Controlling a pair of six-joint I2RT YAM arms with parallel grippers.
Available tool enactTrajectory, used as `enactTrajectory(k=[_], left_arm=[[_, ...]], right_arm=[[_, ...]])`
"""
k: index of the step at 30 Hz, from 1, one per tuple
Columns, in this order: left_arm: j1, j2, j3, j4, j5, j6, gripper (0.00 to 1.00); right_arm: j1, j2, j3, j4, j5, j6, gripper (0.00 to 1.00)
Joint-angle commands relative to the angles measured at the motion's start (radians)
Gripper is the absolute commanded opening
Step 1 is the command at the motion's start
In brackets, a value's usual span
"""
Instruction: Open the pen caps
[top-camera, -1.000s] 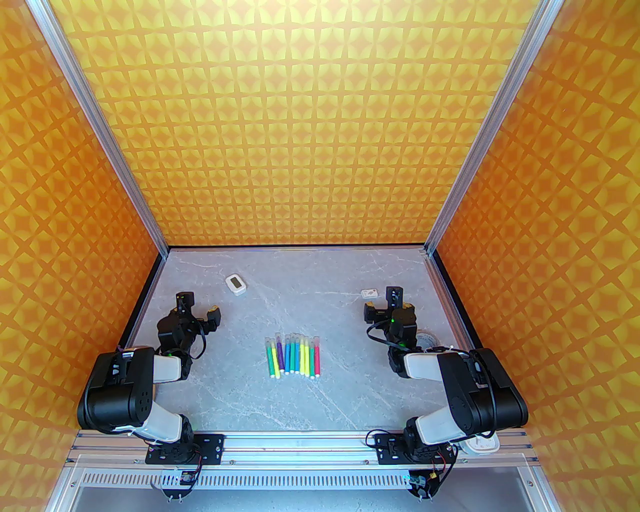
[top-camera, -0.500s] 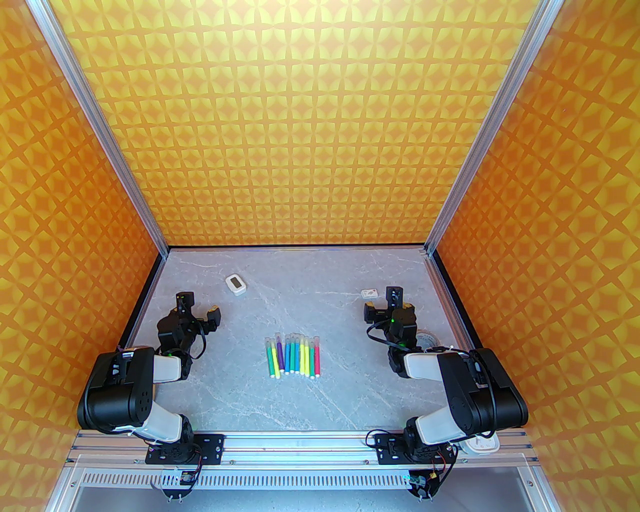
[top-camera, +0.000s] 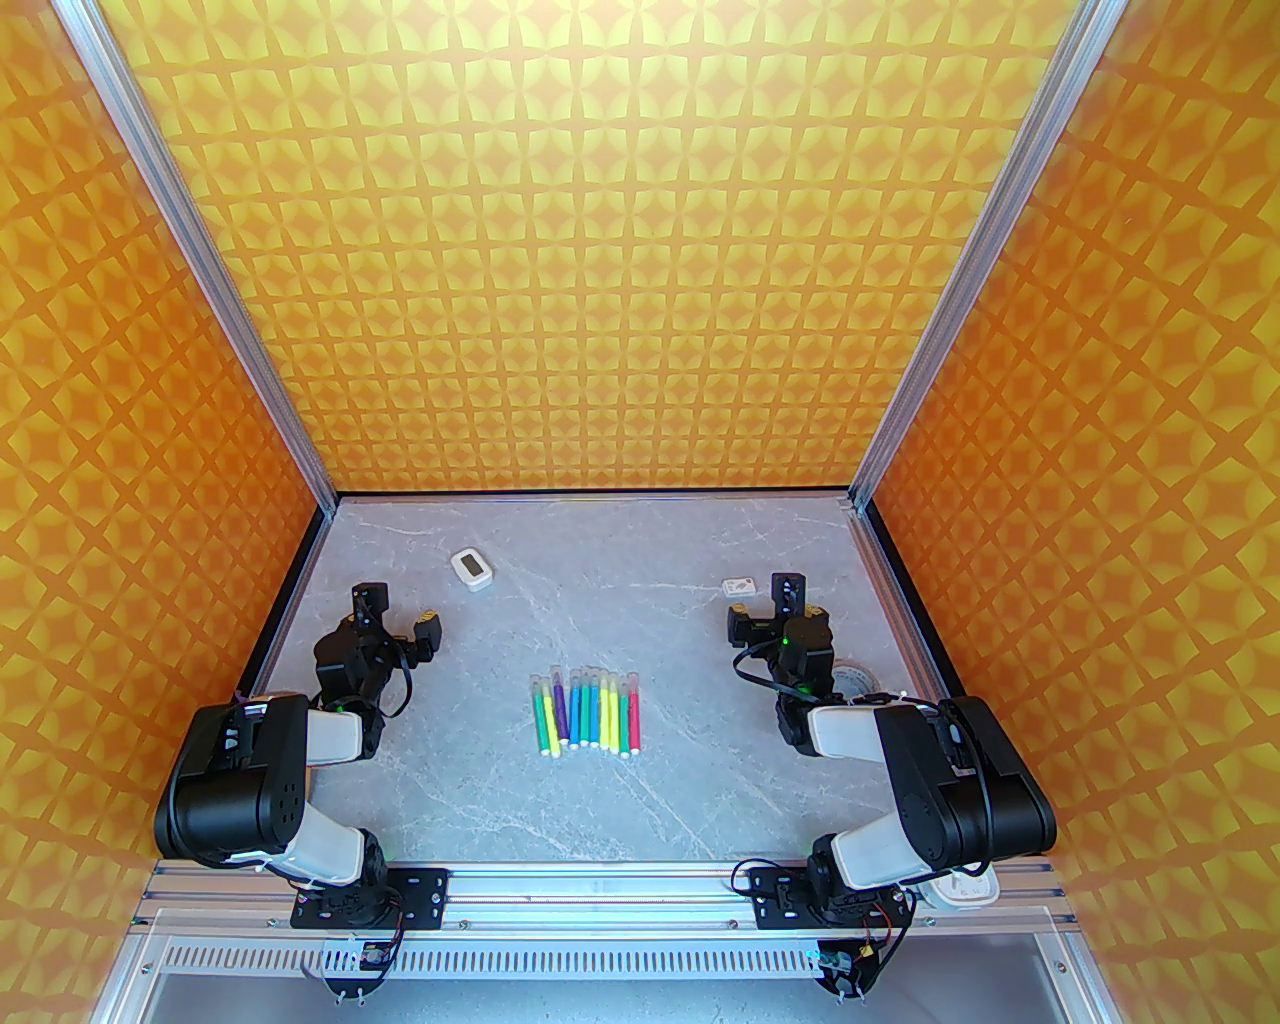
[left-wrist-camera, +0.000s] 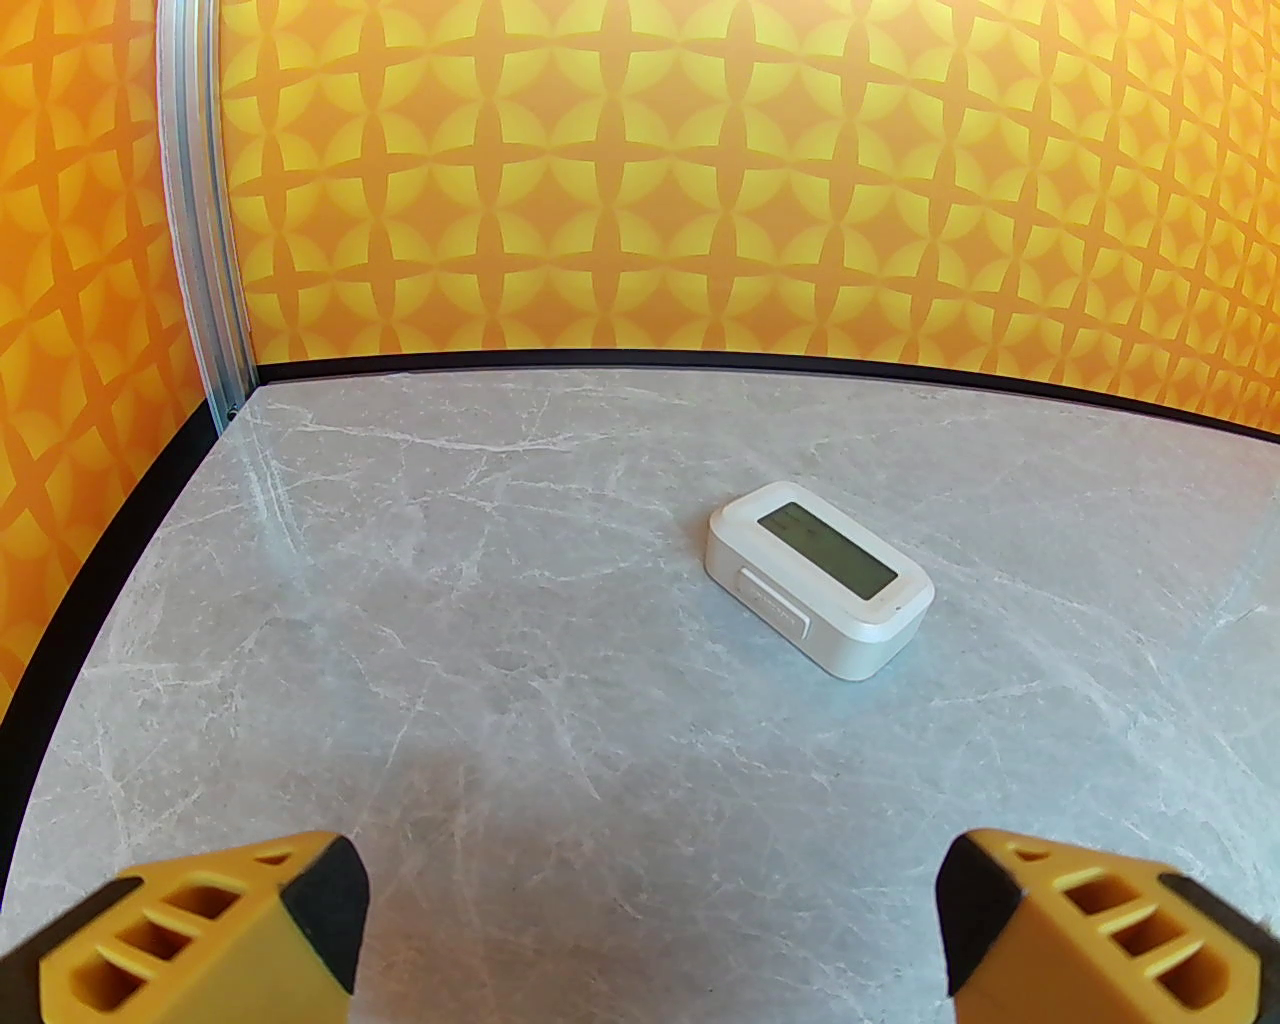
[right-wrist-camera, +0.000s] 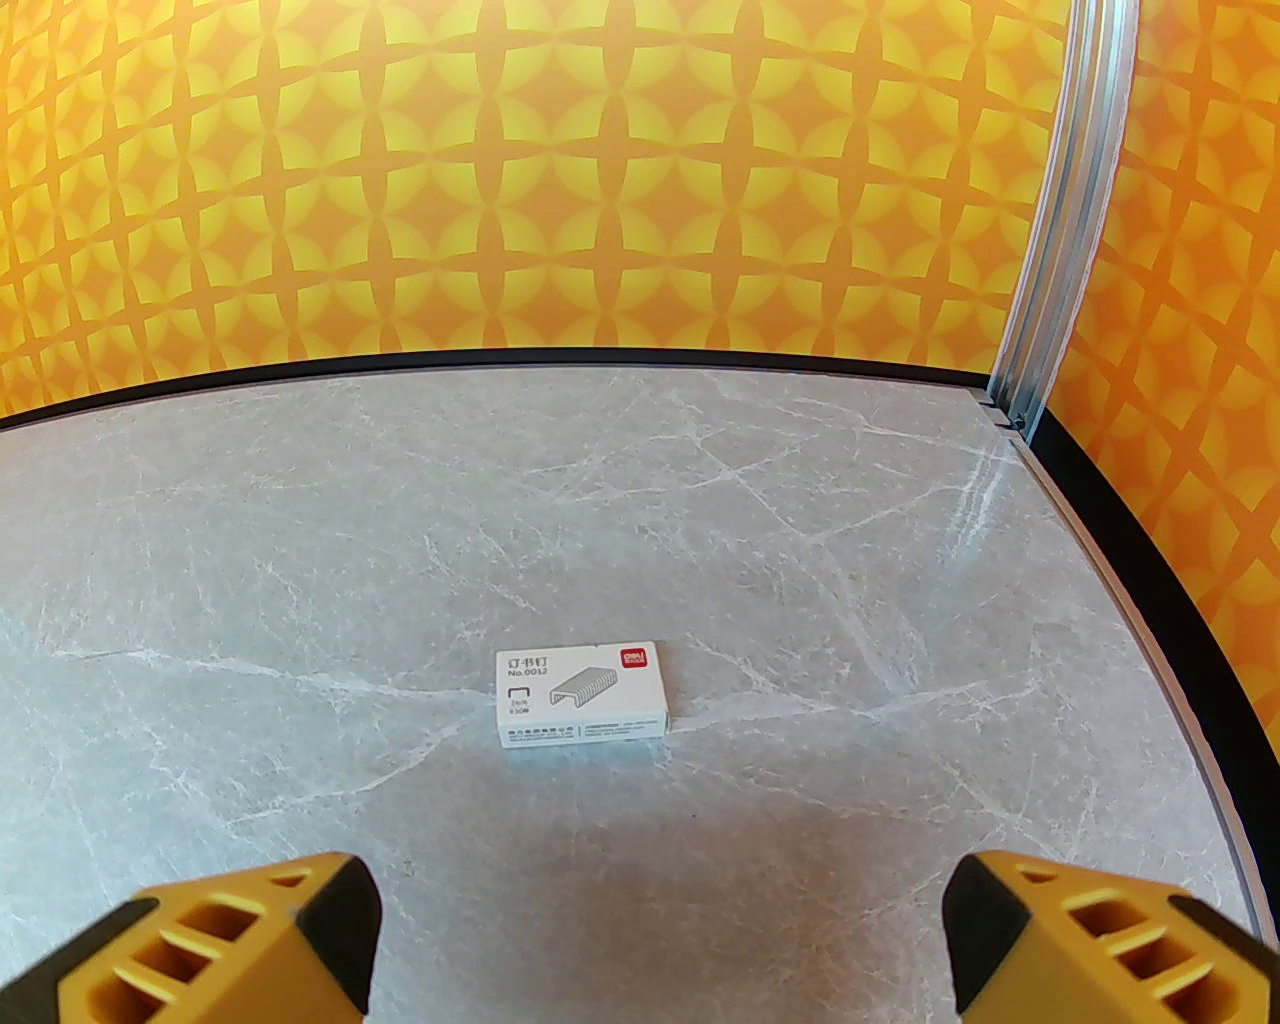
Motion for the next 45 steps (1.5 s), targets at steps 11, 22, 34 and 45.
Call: enactTrajectory(k=[11, 22, 34, 45], left_arm=[[-0.007, 0.005, 0.019, -0.014, 0.012, 0.01, 0.99], [-0.007, -0.084, -0.021, -0.019, -0.057, -0.014, 0.99], [-0.031, -0.389, 0.098, -0.516, -0.157, -0.146, 1.0], [-0.213, -0.426, 0.299, -0.98, -0.187, -0.194, 0.96]], right_arm=[[-0.002, 0.002, 0.007, 0.003, -0.013, -0.013, 0.98], [-0.002, -0.099, 0.117, -0.281, 0.025, 0.002, 0.98], [0.007, -0.288, 0.39, -0.914, -0.015, 0.169, 0.97], [0.124, -0.247, 0.546, -1.386, -0.141, 0.248, 0.88]])
